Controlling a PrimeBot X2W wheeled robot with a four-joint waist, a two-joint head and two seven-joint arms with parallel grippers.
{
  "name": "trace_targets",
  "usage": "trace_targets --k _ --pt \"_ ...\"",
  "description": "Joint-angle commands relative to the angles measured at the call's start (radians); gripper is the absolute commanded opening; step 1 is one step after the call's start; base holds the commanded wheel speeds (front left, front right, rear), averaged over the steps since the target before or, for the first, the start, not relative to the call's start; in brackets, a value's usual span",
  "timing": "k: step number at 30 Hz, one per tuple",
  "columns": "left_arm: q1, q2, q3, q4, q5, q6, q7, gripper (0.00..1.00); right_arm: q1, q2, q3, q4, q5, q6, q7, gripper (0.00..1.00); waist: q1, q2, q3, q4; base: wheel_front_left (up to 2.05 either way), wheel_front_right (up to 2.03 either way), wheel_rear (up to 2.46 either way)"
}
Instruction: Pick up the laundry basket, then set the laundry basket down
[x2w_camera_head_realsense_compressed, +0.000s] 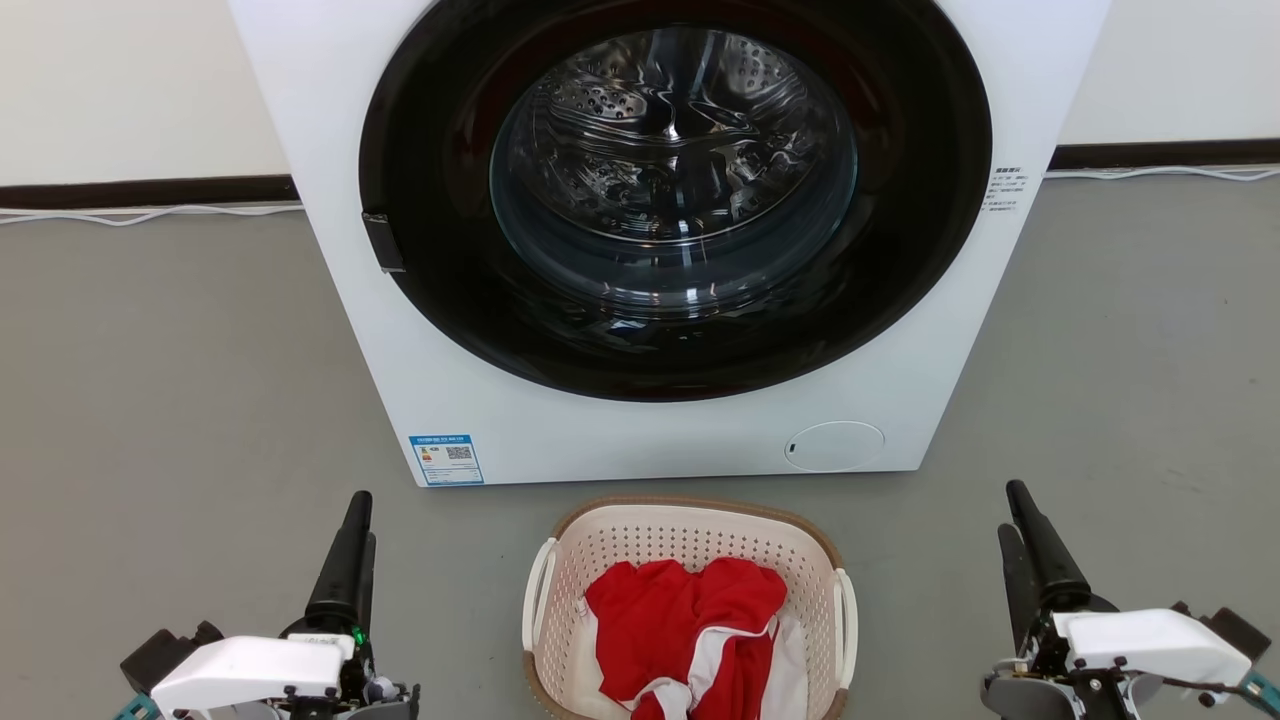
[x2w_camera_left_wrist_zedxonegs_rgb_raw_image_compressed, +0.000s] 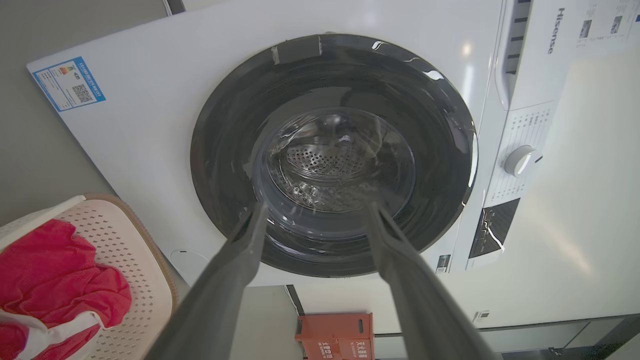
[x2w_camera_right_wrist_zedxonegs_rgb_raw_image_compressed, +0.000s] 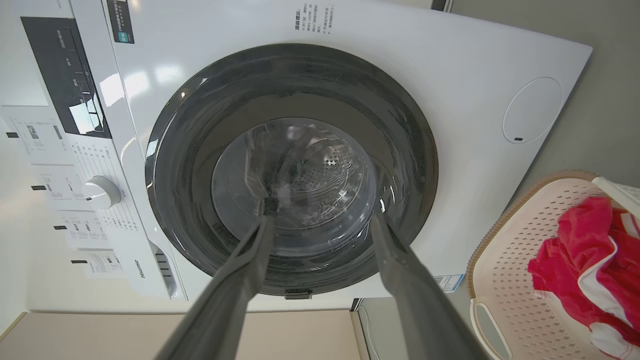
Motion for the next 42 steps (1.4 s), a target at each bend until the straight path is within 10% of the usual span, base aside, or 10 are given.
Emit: trace_targets --k 1,42 --pt "-0.038 0.007 0.001 -0.038 0.033 -0.003 -0.009 1.0 -0.048 -0.015 0.015 -0.04 -0.025 0.002 -0.013 1.0 -0.0001 -0.0001 0.001 0.0 0.0 0.0 0.0" --pt "-0.038 0.013 -0.055 -0.092 0.742 0.057 -0.126 1.0 -0.077 -0.056 0.102 -0.069 -0.724 0.005 -0.131 1.0 -0.0001 -0.0001 0.012 -0.002 0.0 0.0 0.0"
